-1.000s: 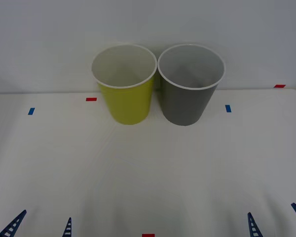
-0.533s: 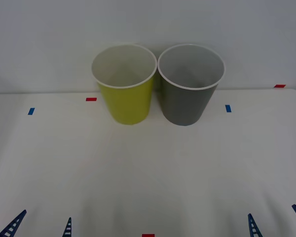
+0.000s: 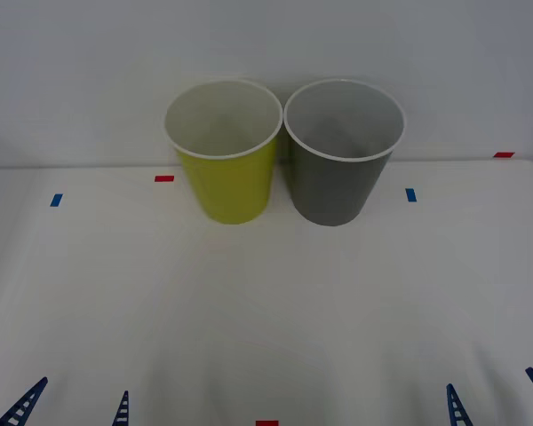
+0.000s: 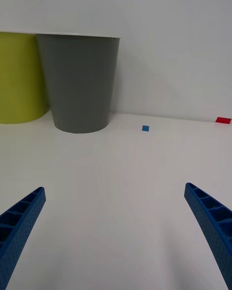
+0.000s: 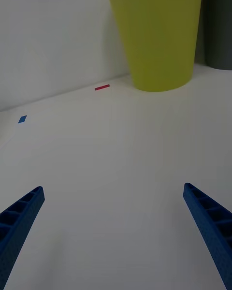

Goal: Put cans in the gray bin and PET bottles in the light green bin.

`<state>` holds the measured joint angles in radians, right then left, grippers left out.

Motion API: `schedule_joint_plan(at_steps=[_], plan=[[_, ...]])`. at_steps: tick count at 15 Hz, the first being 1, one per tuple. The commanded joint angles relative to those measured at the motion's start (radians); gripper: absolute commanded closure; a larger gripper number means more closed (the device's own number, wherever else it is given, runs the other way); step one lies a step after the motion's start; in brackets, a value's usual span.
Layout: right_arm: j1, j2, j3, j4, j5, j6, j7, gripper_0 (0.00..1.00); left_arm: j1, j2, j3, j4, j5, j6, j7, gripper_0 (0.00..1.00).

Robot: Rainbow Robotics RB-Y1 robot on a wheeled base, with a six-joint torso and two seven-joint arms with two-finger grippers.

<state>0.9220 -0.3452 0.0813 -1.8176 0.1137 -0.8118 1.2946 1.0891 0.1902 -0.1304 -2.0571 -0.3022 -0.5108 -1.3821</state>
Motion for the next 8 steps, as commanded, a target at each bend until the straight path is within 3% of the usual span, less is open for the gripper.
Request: schedule_joint_plan(at_steps=[1,8], plan=[[0.0,0.0,0.0,0.0,0.0,0.0,0.0,0.0,0.0,0.0,0.0,0.0,0.0,0.0,0.0,0.0],[0.0,0.0,0.0,0.0,0.0,0.0,0.0,0.0,0.0,0.0,0.0,0.0,0.0,0.0,0.0,0.0]])
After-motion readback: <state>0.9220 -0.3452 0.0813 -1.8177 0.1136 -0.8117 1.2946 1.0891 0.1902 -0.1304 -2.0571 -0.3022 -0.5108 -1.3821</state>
